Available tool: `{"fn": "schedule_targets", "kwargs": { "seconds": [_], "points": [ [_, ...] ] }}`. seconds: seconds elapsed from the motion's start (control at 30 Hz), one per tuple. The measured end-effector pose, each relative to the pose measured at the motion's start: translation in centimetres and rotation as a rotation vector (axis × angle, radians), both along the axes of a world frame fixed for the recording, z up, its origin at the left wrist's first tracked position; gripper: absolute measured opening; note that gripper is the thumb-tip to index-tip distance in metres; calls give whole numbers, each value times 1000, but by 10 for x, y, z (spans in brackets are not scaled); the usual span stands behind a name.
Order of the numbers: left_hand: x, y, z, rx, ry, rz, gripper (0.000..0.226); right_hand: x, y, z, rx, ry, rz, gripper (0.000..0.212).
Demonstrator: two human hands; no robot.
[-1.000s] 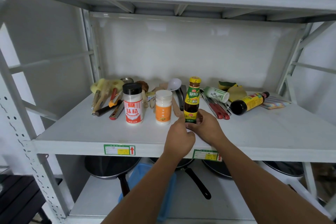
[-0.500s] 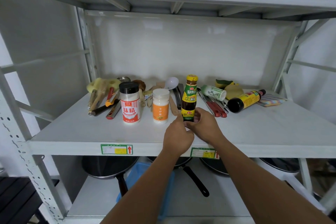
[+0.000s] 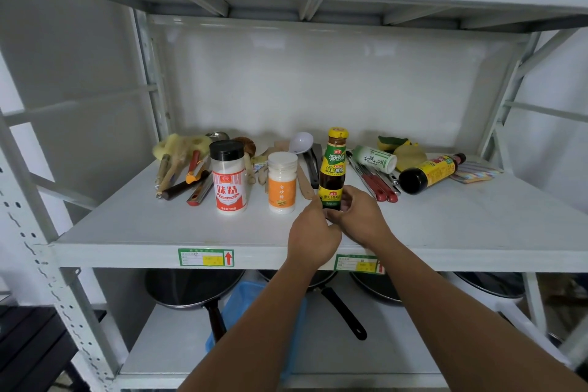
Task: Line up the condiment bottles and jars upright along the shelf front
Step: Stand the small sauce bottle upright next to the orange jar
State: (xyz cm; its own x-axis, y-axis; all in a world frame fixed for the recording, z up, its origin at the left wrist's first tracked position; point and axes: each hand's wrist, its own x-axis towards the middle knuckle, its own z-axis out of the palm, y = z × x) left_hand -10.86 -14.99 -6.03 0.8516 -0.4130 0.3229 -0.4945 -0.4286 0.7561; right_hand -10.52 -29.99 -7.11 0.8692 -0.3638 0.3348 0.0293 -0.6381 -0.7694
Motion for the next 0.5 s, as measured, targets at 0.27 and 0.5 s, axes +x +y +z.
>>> {"fn": "schedule_targets", "kwargs": {
  "seconds": [0.27,0.5],
  "points": [
    [2,-2,-2,7,-6,10,45,0,1,1,-2,-2,-1,51],
    [3,-3,-4,5,-14,21,40,0,0,2,10,-2,0,51]
  ]
}}
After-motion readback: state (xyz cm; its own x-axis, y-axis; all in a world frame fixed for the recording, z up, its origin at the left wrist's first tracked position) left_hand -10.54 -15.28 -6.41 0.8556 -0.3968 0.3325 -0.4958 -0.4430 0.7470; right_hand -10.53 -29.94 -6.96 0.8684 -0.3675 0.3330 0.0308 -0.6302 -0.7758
